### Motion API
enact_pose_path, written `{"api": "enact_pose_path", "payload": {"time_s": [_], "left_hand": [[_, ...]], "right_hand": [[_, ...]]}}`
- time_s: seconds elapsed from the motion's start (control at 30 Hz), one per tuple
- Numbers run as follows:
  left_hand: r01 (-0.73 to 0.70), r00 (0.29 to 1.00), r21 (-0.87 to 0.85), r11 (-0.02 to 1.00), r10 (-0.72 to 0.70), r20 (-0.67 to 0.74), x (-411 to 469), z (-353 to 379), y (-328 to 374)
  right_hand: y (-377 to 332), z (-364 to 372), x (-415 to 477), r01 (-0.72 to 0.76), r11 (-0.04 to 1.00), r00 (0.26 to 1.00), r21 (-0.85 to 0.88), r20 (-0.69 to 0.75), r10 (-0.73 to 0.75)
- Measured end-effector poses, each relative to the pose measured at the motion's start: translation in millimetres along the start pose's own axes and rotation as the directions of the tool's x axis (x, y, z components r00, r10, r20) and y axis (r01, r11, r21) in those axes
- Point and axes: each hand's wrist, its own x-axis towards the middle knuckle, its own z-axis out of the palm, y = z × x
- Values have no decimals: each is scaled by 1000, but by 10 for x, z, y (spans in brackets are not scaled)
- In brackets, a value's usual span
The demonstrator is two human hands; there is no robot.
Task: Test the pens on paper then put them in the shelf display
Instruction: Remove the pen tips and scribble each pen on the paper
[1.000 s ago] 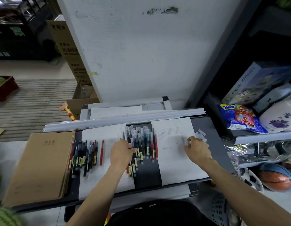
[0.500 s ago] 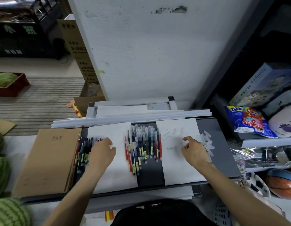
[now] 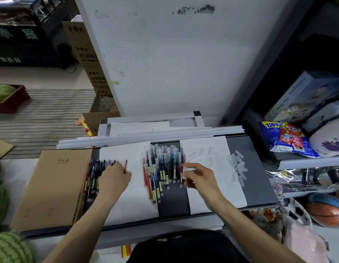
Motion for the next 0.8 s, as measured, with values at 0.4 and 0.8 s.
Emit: {"api": "enact_pose_path", "payload": {"time_s": [0.4,0.8], "left_hand": [[-333,916,-697,635,393,-81,-977,-779,661],[-504,791,-652,566,605,-87,-1025,-944,657]], "right_hand": [[-446,-51,-291,25,965,990,261,130,-61],[-805,-261,-378,310,946,919,-99,285,-271]]}}
